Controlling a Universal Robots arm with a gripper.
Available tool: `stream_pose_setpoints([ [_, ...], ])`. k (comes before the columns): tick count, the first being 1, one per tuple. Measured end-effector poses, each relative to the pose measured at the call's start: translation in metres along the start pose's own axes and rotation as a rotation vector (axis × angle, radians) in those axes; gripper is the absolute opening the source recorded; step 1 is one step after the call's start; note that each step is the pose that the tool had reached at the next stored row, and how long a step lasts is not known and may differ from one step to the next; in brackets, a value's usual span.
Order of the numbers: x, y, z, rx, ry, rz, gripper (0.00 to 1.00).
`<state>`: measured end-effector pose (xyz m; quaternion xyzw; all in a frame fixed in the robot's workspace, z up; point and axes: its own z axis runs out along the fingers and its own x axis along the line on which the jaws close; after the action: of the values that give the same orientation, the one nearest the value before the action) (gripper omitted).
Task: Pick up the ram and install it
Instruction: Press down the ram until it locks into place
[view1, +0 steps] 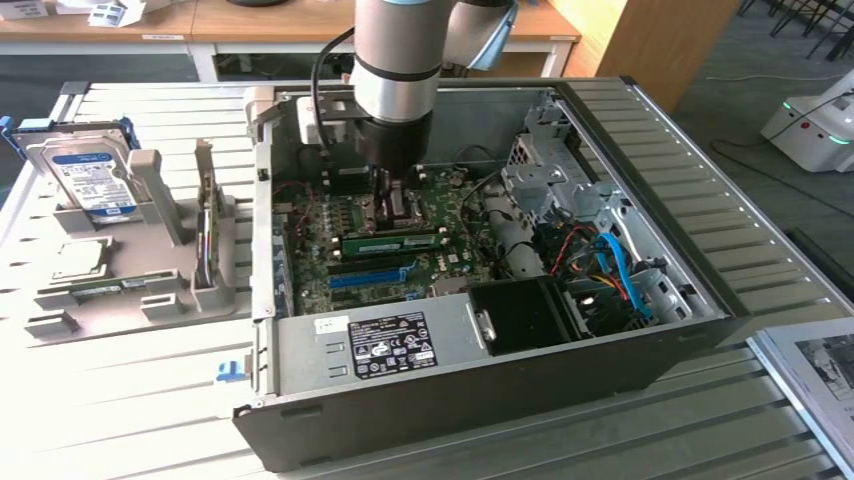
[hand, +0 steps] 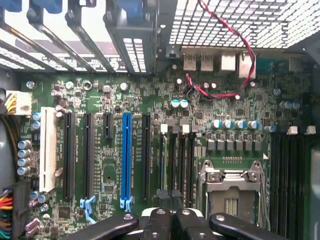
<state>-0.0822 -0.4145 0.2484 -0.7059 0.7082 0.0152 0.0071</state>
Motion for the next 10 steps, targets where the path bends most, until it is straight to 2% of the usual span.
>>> stream_pose_setpoints([
  [3,0.0000,0.0033,0.0001,0.0001,-0.0001,0.000,0.10],
  [10,0.0000,0.0038,0.0001,0.0000,-0.0001,0.000,0.10],
])
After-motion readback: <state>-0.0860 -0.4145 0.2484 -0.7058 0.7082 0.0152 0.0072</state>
